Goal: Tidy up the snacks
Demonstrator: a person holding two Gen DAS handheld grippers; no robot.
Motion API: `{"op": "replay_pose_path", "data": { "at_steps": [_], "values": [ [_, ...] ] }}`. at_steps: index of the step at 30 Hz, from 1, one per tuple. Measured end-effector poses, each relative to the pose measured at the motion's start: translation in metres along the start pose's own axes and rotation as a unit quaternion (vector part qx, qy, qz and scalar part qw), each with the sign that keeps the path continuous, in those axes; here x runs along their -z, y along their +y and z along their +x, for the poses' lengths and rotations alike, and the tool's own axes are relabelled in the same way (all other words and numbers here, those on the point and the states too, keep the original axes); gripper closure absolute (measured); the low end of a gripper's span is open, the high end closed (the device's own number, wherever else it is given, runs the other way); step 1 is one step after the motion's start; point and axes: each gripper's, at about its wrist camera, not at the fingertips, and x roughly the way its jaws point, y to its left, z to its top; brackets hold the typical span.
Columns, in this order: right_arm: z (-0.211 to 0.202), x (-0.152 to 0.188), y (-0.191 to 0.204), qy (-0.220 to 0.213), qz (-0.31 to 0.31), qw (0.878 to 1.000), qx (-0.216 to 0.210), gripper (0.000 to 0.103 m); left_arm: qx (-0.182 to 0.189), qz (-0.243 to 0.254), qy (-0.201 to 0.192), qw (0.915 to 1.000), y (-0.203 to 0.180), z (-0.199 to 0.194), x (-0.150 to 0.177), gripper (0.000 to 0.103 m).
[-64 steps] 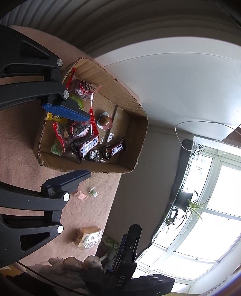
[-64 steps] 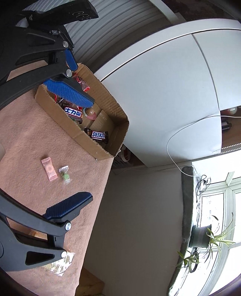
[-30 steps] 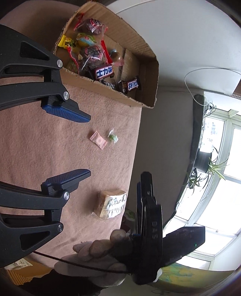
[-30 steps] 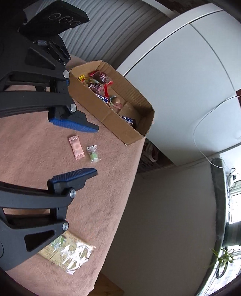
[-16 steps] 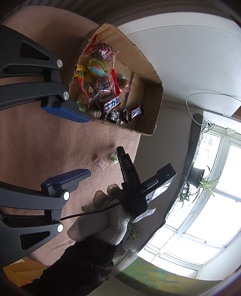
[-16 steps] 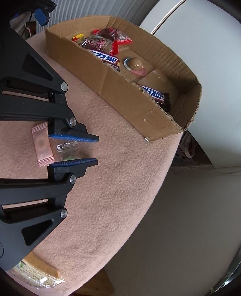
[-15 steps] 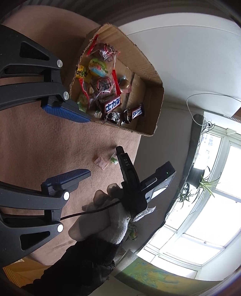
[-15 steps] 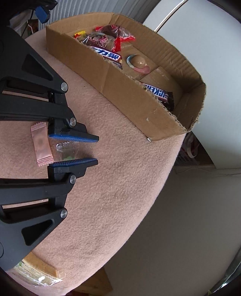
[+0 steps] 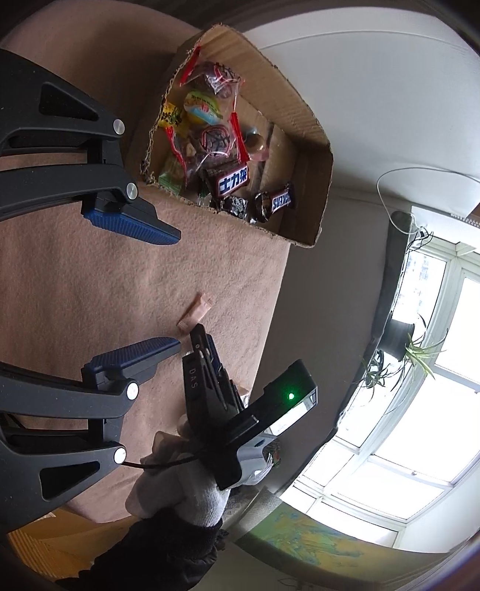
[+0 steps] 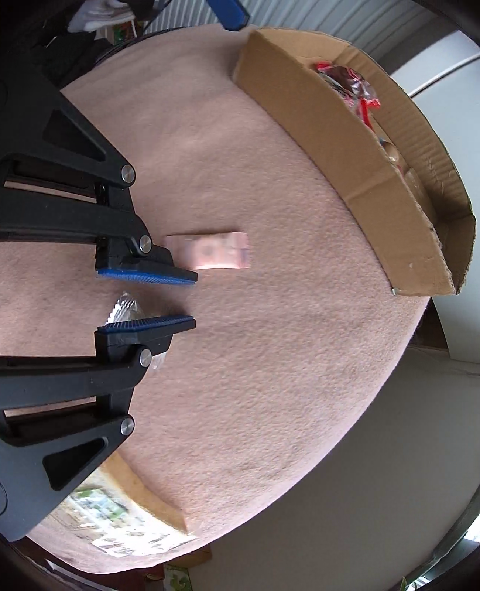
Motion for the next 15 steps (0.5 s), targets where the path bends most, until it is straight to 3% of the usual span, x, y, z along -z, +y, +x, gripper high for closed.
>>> {"op": "replay_pose_path", "data": {
  "at_steps": [7,12,15],
  "values": [
    [-0.019,0.057,-0.015,-0.036,0.025,0.999,0.021,0.085,0.016,0.019,0.032,0.9992,-0.019,0.027,0.002,0.052],
    [-0.048,0.095,-0.029,-0.111,0.07,0.991,0.012,0.083,0.021,0.019,0.055,0.9981,-0.024,0.056,-0.003,0.052],
    [-0.058,0.108,-0.038,-0.139,0.09,0.986,0.006,0.06,0.022,0.019,0.072,0.997,-0.025,0.076,-0.005,0.052]
  ]
}}
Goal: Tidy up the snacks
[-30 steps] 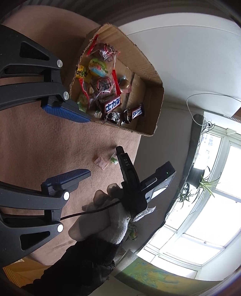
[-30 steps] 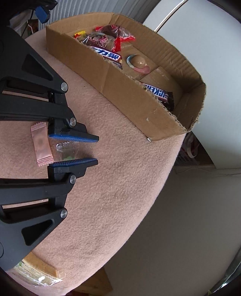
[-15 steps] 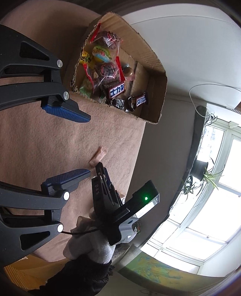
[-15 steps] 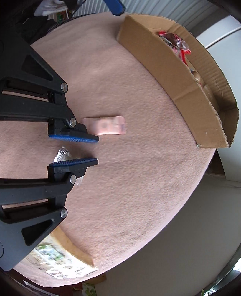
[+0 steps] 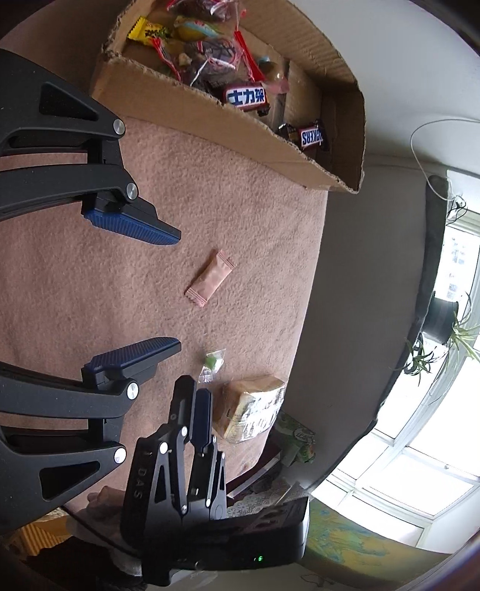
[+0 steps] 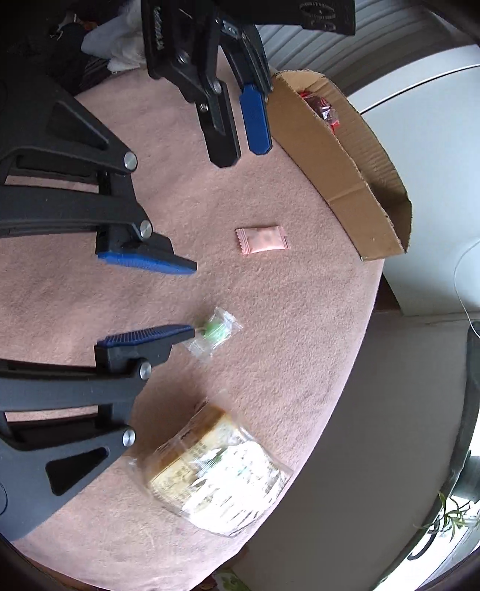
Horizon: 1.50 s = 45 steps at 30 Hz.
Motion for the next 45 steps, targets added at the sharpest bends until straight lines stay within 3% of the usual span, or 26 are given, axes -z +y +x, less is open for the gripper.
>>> {"op": "replay_pose_path", "data": {
  "at_steps": [1,13,16,21,27,30,32,45],
  "values": [
    [-0.001,0.004,-0.004,-0.005,0.005,1.0,0.008,0.052,0.001,-0.004,0.007,1.0,0.0,0.007,-0.002,0.052],
    [0.032,-0.009,-0.015,-0.018,0.023,0.999,0.013,0.052,-0.023,0.022,0.045,0.9985,-0.014,0.057,-0.023,0.053],
    [0.039,-0.011,-0.015,-0.018,0.02,1.0,0.01,0.052,-0.031,0.046,0.05,0.9972,-0.023,0.065,-0.028,0.062],
    [0.048,-0.015,-0.016,-0.014,0.014,1.0,0.012,0.052,-0.041,0.067,0.05,0.9957,-0.031,0.068,-0.026,0.066],
    [0.057,-0.022,-0.011,-0.012,-0.006,1.0,0.019,0.052,-0.061,0.08,0.047,0.9938,-0.025,0.067,-0.026,0.083],
    [0.058,-0.023,-0.008,-0.012,-0.014,0.999,0.027,0.057,-0.062,0.085,0.046,0.9934,-0.024,0.066,-0.025,0.084],
    [0.058,-0.024,-0.006,-0.011,-0.018,0.999,0.032,0.067,-0.066,0.09,0.046,0.9926,-0.024,0.066,-0.023,0.084],
    [0.043,-0.014,-0.008,-0.024,0.003,0.999,0.025,0.075,-0.064,0.082,0.033,0.994,-0.03,0.054,-0.018,0.085]
  ]
}}
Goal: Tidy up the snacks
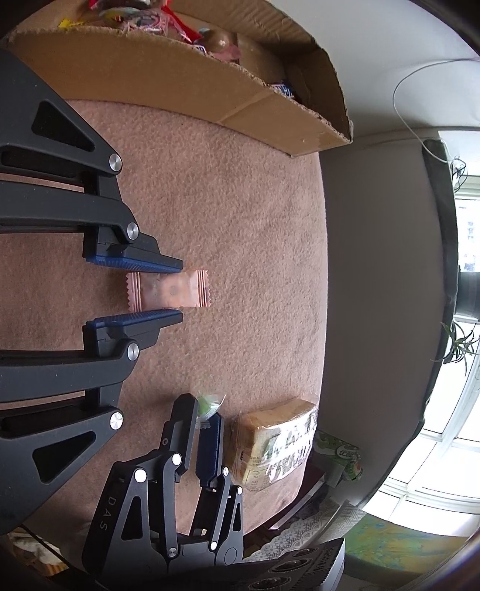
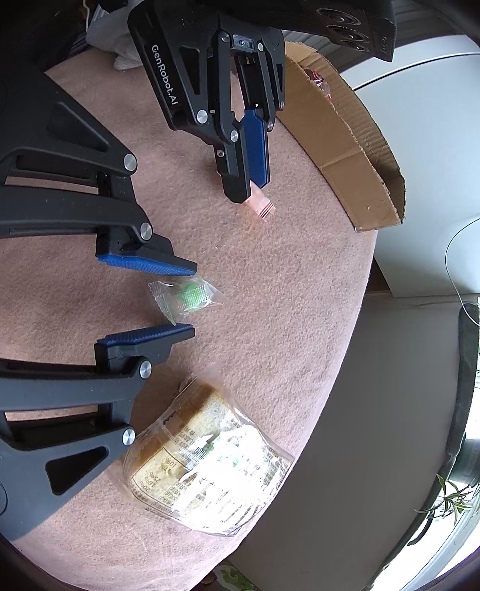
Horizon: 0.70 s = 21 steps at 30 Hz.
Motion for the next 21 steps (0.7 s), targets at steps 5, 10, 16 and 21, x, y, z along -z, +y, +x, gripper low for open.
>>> {"op": "replay_pose_path", "data": {
  "at_steps": [5,10,16,21],
  "values": [
    [-0.009,0.001,0.003,-0.006,0.001,1.0,-0.001,0.076,0.002,-0.006,-0.013,0.9999,0.005,-0.013,0.001,0.085],
    [-0.026,-0.001,0.01,-0.023,-0.001,1.0,-0.004,0.076,0.001,-0.005,-0.031,0.9995,0.006,-0.031,0.002,0.085],
    [-0.047,-0.013,0.02,-0.046,-0.002,0.999,-0.009,0.076,0.001,-0.011,-0.055,0.9984,0.012,-0.055,0.002,0.085],
    [-0.063,-0.028,0.03,-0.065,-0.006,0.998,-0.012,0.076,-0.009,-0.015,-0.077,0.9969,0.02,-0.074,0.002,0.085]
  ]
}}
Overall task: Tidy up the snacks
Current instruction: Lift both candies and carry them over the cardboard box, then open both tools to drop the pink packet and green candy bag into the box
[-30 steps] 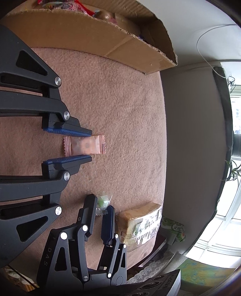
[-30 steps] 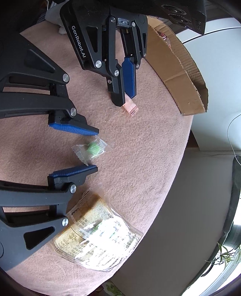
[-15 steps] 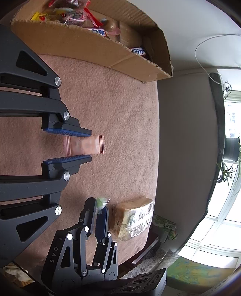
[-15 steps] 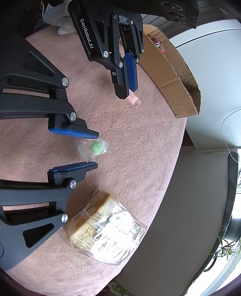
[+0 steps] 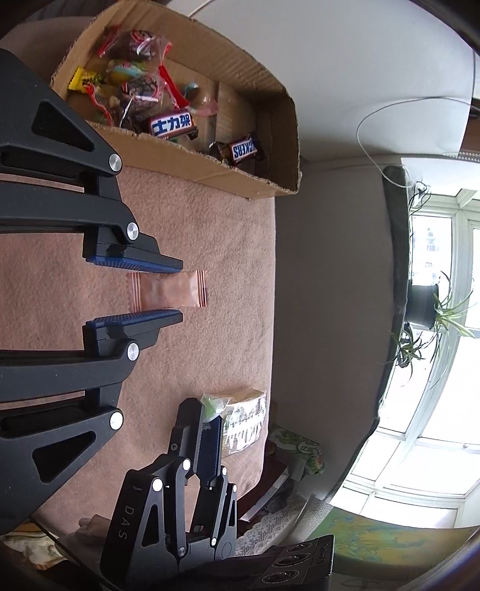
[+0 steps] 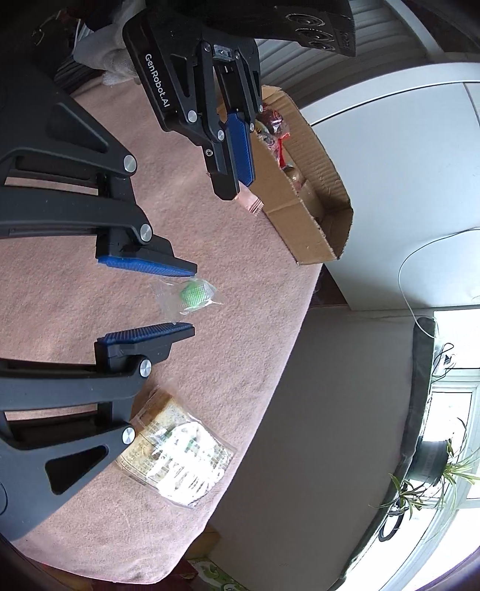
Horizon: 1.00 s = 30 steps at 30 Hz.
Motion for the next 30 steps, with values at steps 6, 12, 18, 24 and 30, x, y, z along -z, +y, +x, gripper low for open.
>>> {"op": "replay_pose_path", "data": {
  "at_steps": [6,12,18,24,30],
  "values": [
    [-0.008,-0.024,0.015,-0.02,-0.008,1.0,-0.004,0.076,-0.01,-0.015,-0.02,0.9996,0.02,-0.021,-0.001,0.085],
    [-0.006,-0.049,0.035,-0.034,-0.024,0.999,-0.01,0.076,-0.025,-0.032,-0.036,0.9985,0.046,-0.039,-0.001,0.085],
    [0.003,-0.077,0.057,-0.044,-0.043,0.998,-0.018,0.076,-0.052,-0.044,-0.047,0.9966,0.079,-0.051,-0.006,0.085],
    [0.018,-0.107,0.078,-0.047,-0.054,0.997,-0.032,0.076,-0.075,-0.057,-0.05,0.9943,0.11,-0.049,-0.015,0.085],
    [0.043,-0.13,0.094,-0.04,-0.056,0.996,-0.047,0.076,-0.089,-0.072,-0.047,0.9923,0.136,-0.042,-0.024,0.085]
  ]
}}
